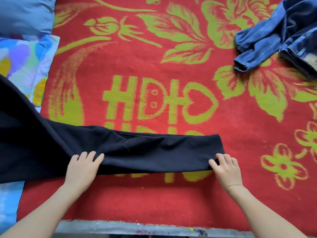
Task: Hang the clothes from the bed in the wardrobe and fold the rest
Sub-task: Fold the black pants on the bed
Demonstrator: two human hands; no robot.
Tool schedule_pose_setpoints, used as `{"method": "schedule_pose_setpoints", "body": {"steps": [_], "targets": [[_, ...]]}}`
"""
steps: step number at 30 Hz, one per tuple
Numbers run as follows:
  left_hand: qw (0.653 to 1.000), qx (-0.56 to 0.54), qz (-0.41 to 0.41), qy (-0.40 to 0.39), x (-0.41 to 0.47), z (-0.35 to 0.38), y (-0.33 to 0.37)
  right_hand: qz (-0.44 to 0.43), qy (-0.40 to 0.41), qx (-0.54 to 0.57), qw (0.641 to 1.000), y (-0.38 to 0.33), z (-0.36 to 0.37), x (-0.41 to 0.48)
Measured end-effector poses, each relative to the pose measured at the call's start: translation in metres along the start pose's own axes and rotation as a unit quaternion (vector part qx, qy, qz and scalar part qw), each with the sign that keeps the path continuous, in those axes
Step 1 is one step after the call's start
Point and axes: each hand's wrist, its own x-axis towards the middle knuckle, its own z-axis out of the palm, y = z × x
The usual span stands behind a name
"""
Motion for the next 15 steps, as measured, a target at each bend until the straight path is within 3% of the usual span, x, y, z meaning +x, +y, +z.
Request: {"method": "schedule_pose_setpoints", "body": {"steps": [2, 5, 7, 8, 15], "targets": [[1.000, 0.015, 0.003, -0.010, -0.003, 0.002, 0.004, 0.011, -0.081, -0.002, 0.997, 0.001, -0.002, -0.008], [0.993, 0.032, -0.018, -0.113, -0.005, 0.006, 0.012, 0.074, -0.210, 0.013, 0.975, -0.007, -0.004, -0.015], [0.975, 0.039, -0.051, -0.213, -0.006, 0.008, 0.017, 0.059, -0.227, 0.016, 0.972, -0.018, -0.012, -0.008], [0.972, 0.039, -0.056, -0.226, -0.005, 0.008, 0.019, 0.042, -0.215, 0.021, 0.975, -0.025, -0.017, -0.002], [0.994, -0.016, -0.074, -0.084, 0.005, -0.032, 0.000, -0.009, -0.208, 0.087, 0.974, -0.095, -0.037, 0.060]]}}
